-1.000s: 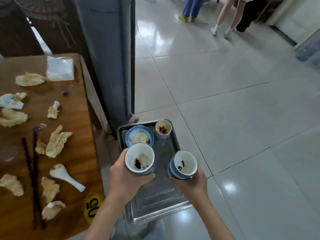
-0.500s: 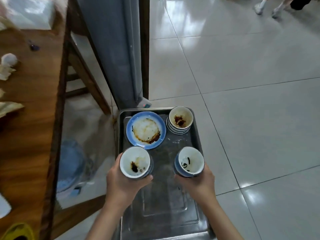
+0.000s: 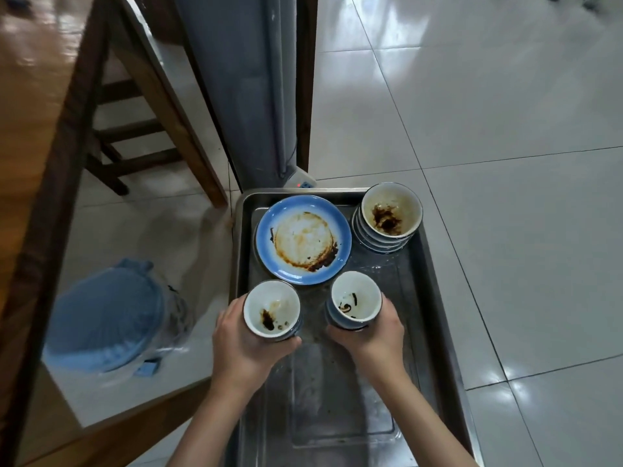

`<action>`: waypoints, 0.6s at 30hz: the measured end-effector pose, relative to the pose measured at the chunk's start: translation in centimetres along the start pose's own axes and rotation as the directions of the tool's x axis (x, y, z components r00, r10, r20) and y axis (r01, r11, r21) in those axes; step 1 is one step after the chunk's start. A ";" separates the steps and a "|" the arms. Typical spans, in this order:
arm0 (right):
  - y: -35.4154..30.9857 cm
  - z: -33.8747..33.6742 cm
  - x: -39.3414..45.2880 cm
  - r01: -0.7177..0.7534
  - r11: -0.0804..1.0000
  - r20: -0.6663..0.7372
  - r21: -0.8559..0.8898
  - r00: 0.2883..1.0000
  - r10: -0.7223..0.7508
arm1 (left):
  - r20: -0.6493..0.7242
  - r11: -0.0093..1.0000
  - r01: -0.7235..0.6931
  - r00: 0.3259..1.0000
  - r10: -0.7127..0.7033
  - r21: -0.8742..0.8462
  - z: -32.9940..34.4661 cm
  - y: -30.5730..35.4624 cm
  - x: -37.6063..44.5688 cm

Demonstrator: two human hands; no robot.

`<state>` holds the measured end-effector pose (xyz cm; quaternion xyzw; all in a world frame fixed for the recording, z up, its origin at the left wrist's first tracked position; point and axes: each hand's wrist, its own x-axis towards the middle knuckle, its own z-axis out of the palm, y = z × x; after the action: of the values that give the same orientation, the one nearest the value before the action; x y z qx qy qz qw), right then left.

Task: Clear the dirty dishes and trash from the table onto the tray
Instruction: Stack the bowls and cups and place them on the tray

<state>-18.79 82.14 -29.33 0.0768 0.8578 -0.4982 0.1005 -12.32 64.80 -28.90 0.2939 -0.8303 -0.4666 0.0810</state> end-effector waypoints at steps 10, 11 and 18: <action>1.0 2.1 0.9 0.000 1.000 0.044 -0.004 0.999 0.000 | 0.015 0.984 0.017 1.000 -0.020 0.180 0.8 -0.8 0.8; 1.1 2.2 0.9 0.005 1.000 0.049 -0.005 0.999 -0.004 | 0.007 0.977 0.029 1.000 -0.031 0.209 0.9 -0.8 0.9; 1.4 2.3 1.0 0.018 1.000 0.060 -0.001 0.998 -0.018 | 0.014 0.957 0.036 0.999 -0.042 0.287 1.4 -1.1 1.5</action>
<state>-19.26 80.85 -31.89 0.0539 0.8553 -0.5007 0.1218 -13.65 64.58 -30.74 0.3142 -0.8839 -0.3459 0.0198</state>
